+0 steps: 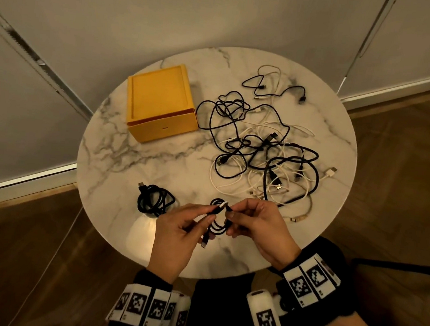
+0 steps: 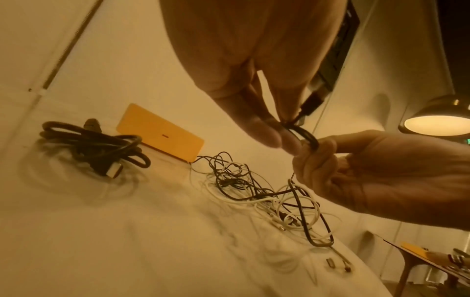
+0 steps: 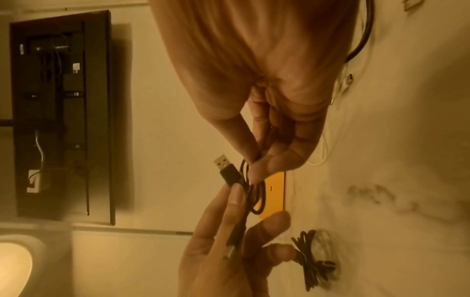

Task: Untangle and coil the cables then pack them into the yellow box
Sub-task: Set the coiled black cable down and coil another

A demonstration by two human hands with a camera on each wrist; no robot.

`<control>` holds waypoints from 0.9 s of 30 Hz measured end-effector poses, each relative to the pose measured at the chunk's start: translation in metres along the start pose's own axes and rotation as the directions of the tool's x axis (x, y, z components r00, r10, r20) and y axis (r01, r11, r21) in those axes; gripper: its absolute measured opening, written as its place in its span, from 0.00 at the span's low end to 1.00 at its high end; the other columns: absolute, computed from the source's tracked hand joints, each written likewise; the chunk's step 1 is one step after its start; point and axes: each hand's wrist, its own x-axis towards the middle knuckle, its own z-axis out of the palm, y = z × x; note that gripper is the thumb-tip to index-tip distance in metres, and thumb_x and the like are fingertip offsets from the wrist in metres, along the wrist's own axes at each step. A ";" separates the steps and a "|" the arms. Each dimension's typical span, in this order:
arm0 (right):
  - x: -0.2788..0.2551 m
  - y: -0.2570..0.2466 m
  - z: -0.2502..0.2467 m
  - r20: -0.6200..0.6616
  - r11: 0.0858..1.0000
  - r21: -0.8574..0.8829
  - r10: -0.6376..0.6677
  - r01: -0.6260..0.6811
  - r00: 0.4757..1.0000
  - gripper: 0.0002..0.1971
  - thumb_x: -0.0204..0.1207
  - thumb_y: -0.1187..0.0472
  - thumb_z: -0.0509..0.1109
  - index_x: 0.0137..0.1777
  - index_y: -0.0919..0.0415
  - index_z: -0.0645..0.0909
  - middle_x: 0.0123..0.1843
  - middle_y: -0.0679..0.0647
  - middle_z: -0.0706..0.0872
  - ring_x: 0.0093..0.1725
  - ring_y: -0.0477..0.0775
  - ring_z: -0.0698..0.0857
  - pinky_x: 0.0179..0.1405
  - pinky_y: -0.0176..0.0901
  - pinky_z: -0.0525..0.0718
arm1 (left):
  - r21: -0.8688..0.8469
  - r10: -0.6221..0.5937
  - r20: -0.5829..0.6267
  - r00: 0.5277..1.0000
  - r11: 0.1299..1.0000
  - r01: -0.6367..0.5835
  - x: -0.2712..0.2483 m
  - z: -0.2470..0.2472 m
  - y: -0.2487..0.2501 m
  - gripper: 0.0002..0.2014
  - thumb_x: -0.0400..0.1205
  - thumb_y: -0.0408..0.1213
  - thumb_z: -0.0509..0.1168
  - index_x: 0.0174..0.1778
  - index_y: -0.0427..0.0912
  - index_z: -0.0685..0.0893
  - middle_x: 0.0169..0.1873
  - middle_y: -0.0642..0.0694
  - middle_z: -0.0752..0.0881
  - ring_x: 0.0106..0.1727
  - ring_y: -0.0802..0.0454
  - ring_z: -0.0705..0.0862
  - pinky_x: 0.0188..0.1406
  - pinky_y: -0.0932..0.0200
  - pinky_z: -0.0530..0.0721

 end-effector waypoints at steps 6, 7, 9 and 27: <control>-0.002 0.012 0.002 -0.065 0.993 -0.091 -0.079 0.073 0.995 0.02 0.73 0.79 0.70 0.44 0.78 0.80 0.27 0.60 0.86 0.21 0.53 0.85 0.23 0.39 0.83 | 0.238 0.128 0.034 0.991 0.962 -0.132 0.001 0.001 -0.008 0.10 0.76 0.24 0.72 0.49 0.42 0.90 0.49 0.56 0.88 0.43 0.61 0.89 0.40 0.68 0.87; -0.004 0.013 0.000 -0.074 0.992 -0.102 -0.086 0.078 0.994 0.03 0.73 0.79 0.70 0.45 0.81 0.80 0.27 0.62 0.86 0.21 0.53 0.85 0.23 0.39 0.83 | 0.254 0.142 0.075 0.987 0.954 -0.157 0.002 0.001 -0.009 0.09 0.76 0.25 0.72 0.49 0.39 0.90 0.50 0.54 0.88 0.44 0.62 0.88 0.42 0.68 0.87; -0.006 0.014 -0.002 -0.082 0.990 -0.119 -0.087 0.077 0.993 0.05 0.74 0.79 0.70 0.47 0.83 0.79 0.28 0.63 0.86 0.21 0.53 0.85 0.24 0.40 0.83 | 0.287 0.153 0.192 0.969 0.936 -0.204 0.004 -0.002 -0.012 0.07 0.77 0.29 0.70 0.50 0.38 0.90 0.50 0.51 0.88 0.46 0.61 0.88 0.45 0.65 0.88; -0.004 0.025 0.005 0.025 0.978 -0.189 -0.085 0.089 0.996 0.03 0.74 0.77 0.71 0.42 0.71 0.81 0.29 0.60 0.87 0.23 0.53 0.86 0.27 0.42 0.85 | -0.269 -0.387 0.277 0.880 0.848 0.457 0.009 -0.010 -0.030 0.18 0.69 0.23 0.74 0.51 0.38 0.78 0.40 0.44 0.89 0.37 0.50 0.86 0.33 0.59 0.82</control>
